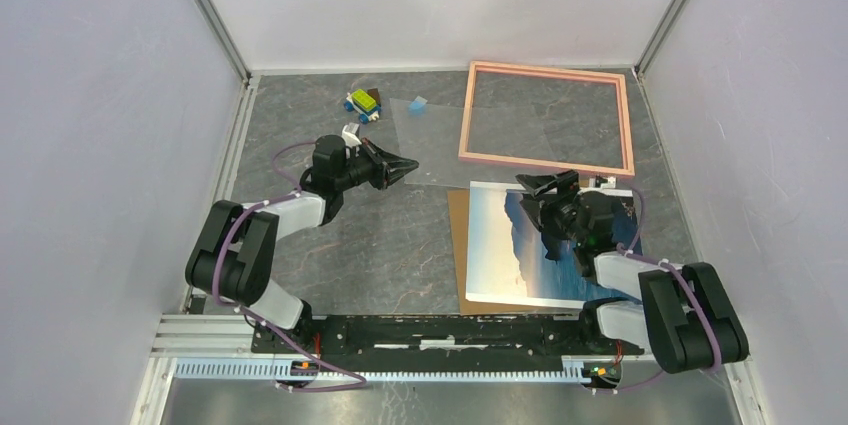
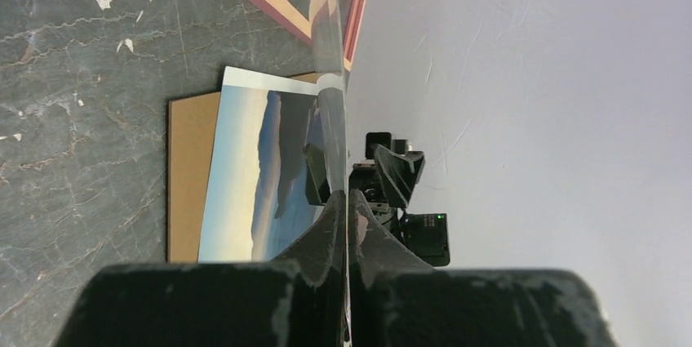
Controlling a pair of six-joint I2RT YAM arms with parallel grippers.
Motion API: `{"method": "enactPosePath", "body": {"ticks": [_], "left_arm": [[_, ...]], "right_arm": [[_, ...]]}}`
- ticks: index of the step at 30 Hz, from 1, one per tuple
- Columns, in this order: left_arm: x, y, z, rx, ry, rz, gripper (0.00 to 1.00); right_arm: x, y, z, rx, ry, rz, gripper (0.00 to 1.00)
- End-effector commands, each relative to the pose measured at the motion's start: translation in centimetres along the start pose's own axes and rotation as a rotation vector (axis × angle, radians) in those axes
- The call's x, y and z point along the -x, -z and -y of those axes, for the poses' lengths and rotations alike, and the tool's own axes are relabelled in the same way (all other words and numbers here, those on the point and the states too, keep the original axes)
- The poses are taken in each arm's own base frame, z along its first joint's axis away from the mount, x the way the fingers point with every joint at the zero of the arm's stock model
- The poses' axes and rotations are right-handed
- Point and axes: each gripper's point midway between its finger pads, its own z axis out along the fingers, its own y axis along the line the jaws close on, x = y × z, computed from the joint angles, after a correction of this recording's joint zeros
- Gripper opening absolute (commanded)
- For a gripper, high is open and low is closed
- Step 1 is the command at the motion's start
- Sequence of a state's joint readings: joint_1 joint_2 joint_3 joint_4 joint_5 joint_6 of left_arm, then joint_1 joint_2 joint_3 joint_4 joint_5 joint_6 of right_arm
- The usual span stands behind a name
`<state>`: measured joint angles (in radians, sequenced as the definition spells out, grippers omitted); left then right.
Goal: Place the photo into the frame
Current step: Pick up the photo frame item at the center of the board.
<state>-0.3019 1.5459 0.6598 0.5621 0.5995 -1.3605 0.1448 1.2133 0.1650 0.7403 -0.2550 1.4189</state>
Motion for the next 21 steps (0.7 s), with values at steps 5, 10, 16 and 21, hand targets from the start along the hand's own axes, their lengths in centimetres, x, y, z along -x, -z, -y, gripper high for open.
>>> {"method": "enactPosePath", "body": {"ticks": [5,10,16,21], "left_arm": [[-0.5,0.1,1.1,-0.087,0.065,-0.035,0.02],[-0.6,0.2,0.5,-0.075,0.064,-0.023,0.02],[-0.9,0.1,0.0,-0.068,0.067,-0.027,0.02],[-1.5,0.6,-0.1,-0.066,0.067,-0.046,0.02]], "right_arm": [[-1.1,-0.9,-0.4,0.004,-0.227,0.093,0.85],[-2.0,-1.8,-1.7,0.026,-0.291,0.142,0.79],[-3.5,-2.5,-1.9,-0.010,-0.294,0.171,0.73],[-2.4,-1.8,-1.2,-0.002,-0.194,0.202,0.75]]}}
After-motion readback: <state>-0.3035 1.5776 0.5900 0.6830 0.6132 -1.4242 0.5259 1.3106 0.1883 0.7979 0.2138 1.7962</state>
